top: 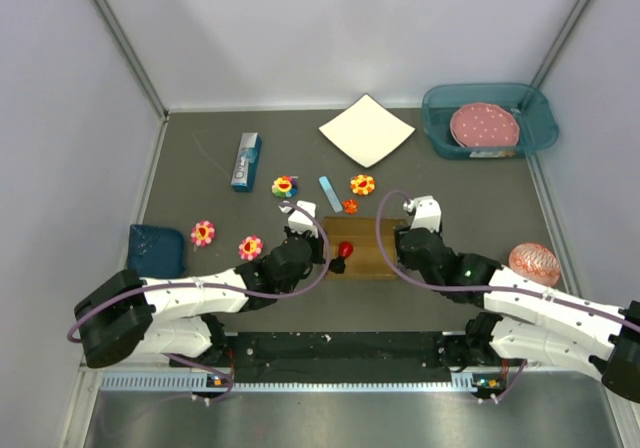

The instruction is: Fold the paper box

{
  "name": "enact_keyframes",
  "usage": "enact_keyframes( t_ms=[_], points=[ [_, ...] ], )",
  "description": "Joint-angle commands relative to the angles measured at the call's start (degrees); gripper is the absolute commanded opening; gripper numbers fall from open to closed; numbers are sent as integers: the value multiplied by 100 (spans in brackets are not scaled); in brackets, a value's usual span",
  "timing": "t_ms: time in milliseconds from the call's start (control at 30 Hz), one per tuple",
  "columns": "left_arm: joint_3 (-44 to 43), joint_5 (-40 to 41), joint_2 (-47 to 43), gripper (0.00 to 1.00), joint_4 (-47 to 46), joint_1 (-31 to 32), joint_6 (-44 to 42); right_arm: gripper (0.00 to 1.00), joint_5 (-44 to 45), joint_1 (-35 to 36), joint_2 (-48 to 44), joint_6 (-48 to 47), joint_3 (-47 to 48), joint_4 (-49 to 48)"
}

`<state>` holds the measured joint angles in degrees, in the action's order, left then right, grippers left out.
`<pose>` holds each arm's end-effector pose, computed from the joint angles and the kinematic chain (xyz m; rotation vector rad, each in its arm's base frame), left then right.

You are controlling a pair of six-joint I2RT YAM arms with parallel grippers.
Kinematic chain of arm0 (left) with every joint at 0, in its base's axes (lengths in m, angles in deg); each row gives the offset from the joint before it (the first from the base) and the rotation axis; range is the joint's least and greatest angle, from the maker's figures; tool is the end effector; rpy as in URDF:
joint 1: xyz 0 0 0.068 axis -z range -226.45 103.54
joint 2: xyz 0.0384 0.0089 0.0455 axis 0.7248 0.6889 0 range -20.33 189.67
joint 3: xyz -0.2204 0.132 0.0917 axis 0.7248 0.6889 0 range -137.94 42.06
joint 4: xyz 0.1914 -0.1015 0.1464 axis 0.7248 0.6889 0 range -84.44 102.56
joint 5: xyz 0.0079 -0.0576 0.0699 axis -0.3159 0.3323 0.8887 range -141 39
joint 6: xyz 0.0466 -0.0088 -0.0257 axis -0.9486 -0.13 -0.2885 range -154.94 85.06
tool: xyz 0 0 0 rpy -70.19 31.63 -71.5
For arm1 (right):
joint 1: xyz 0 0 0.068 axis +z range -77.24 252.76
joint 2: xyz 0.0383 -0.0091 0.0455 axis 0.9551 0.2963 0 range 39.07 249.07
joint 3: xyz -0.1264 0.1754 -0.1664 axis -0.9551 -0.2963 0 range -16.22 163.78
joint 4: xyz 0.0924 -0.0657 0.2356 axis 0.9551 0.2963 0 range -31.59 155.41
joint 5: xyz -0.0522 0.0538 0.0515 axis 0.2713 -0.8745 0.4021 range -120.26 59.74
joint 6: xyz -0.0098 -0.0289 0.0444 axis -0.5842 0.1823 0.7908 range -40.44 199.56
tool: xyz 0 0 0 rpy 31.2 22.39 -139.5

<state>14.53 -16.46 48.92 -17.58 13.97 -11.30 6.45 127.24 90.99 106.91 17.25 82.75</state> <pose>0.1396 -0.2050 0.2091 0.1879 1.8512 -0.4547 0.1242 0.1373 0.2311 -0.1987 2.1383 0.0754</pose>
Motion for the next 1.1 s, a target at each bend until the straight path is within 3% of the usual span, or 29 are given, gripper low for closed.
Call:
enact_keyframes(
  t_ms=[0, 200, 567, 1067],
  points=[
    [-33, -9, -79, 0, -385, 5, -158, 55, 38, -51, 11, -177, -113, -798],
    [-25, -18, -70, 0, -411, 5, -175, 51, -67, -113, 301, -213, -96, -1019],
    [37, -18, -44, 0, -455, 5, -131, 34, -129, -113, 547, -11, -122, -1089],
    [-209, 17, 123, 0, 11, 5, 316, 4, -340, -113, 626, 332, 36, -1001]
  ],
)
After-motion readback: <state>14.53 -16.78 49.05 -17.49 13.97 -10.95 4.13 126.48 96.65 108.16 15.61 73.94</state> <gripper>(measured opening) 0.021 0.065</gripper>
